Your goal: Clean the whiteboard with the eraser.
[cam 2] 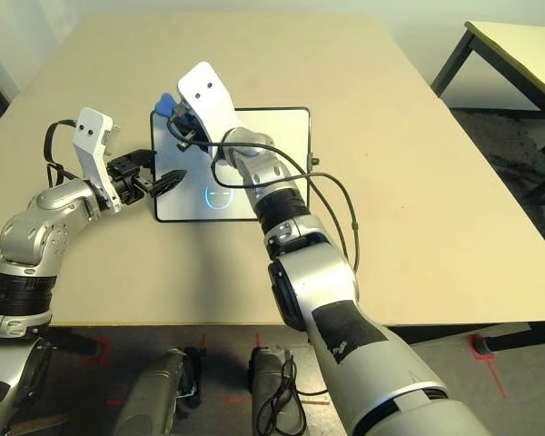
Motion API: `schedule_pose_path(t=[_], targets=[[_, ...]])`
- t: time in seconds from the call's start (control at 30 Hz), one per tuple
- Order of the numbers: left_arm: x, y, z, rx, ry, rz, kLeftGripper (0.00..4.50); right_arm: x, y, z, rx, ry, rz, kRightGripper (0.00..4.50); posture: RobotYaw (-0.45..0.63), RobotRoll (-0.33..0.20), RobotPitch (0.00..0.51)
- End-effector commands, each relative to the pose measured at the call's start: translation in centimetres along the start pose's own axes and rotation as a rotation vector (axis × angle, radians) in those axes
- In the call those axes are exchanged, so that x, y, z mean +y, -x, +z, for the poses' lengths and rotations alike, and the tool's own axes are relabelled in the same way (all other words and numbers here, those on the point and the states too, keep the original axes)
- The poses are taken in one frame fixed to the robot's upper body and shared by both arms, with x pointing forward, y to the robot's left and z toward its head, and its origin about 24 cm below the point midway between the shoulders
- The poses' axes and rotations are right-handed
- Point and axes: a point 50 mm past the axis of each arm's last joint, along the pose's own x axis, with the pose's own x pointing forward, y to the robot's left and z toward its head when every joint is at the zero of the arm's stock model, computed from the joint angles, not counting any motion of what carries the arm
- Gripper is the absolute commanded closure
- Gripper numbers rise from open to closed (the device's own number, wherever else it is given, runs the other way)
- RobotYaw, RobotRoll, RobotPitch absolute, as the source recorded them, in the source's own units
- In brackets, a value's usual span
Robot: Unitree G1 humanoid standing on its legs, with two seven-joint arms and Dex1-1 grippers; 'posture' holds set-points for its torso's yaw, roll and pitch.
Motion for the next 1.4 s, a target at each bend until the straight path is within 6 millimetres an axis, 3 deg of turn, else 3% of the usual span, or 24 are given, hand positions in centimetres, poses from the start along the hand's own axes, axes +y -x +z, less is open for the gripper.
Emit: schedule_pose_path(t=[0.03,0.27,0.5,0.7,1.03,1.2,1.4], targets=[[-0.1,0.0,-0.3,0.017,-0.01,-0.002,0.0,0.1,0.1,-0.7,0.033,-0.007,-0.004,3.91,0.08,0.0,0.18],[-0.2,0.0,-0.2,0.015,-0.011,-0.006,0.0,-0.7,0.7,-1.3,0.075,-0.003,-0.045,3.91,0.08,0.0,0.185],[-0.2,0.2,-0.5,0.025,-0.009,-0.006,0.0,-4.0,2.4,3.0,0.219,0.184,-0.082,3.91,0.06,0.0,0.192],[-0.3,0.0,-0.6,0.026,-0.006,-0.01,0.0,-3.4,3.6,4.6,0.422,0.315,0.027,3.91,0.04,0.0,0.191],[-0.6,-0.3,-0.7,0.014,0.006,-0.012,0.0,-1.4,3.7,2.9,0.588,0.384,0.145,3.91,0.05,0.0,0.19],[-0.5,-0.1,-0.8,0.014,0.009,-0.003,0.0,-1.7,3.5,2.2,0.632,0.416,0.148,3.91,0.05,0.0,0.194],[-0.7,-0.1,-0.8,0.014,0.01,-0.004,0.0,-3.1,3.0,2.9,0.627,0.443,0.098,3.91,0.05,0.0,0.196]])
